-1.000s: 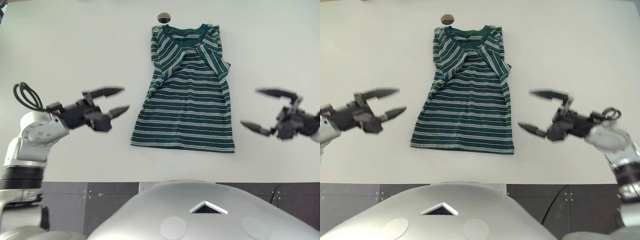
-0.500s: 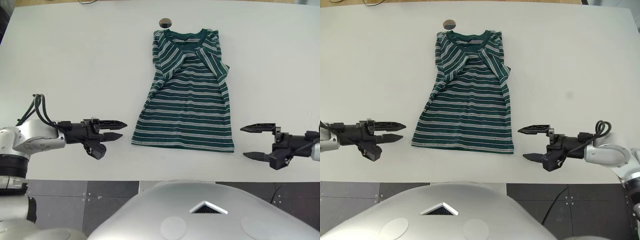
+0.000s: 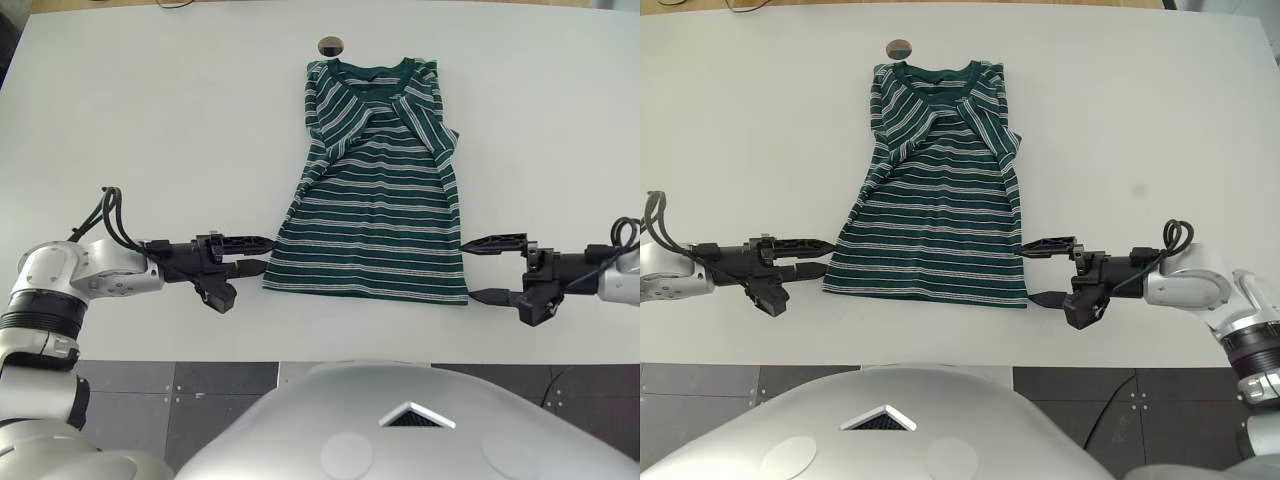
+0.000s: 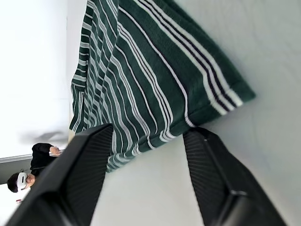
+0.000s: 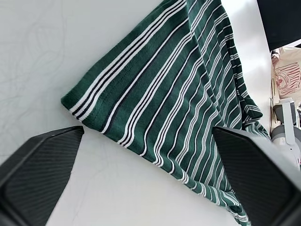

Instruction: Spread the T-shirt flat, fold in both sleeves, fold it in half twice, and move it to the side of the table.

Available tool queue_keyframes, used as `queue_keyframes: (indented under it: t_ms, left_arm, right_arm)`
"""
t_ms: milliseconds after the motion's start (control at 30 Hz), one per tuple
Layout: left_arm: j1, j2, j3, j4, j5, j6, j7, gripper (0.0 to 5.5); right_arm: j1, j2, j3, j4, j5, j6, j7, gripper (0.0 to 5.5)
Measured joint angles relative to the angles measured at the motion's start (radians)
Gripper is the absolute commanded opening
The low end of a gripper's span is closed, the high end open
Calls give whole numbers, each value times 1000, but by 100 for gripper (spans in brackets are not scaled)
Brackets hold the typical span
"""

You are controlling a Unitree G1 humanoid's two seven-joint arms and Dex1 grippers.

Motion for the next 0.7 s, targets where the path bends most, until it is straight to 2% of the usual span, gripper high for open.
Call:
queue_keyframes:
  t_ms: [333,433,700]
  left_arm:
    - [15,7,-106,-96,-151,47,-178,43]
    - [19,25,-116,-115,-185,63,-231,12]
    - [45,29,-108,-165,-242,118,-302,10]
  right_arm:
    - [-20,55,61,4,-22,15,3,228]
    - [-19,55,69,8,-24,15,5,176]
    - [-22,55,100,13,-11,28,41,11]
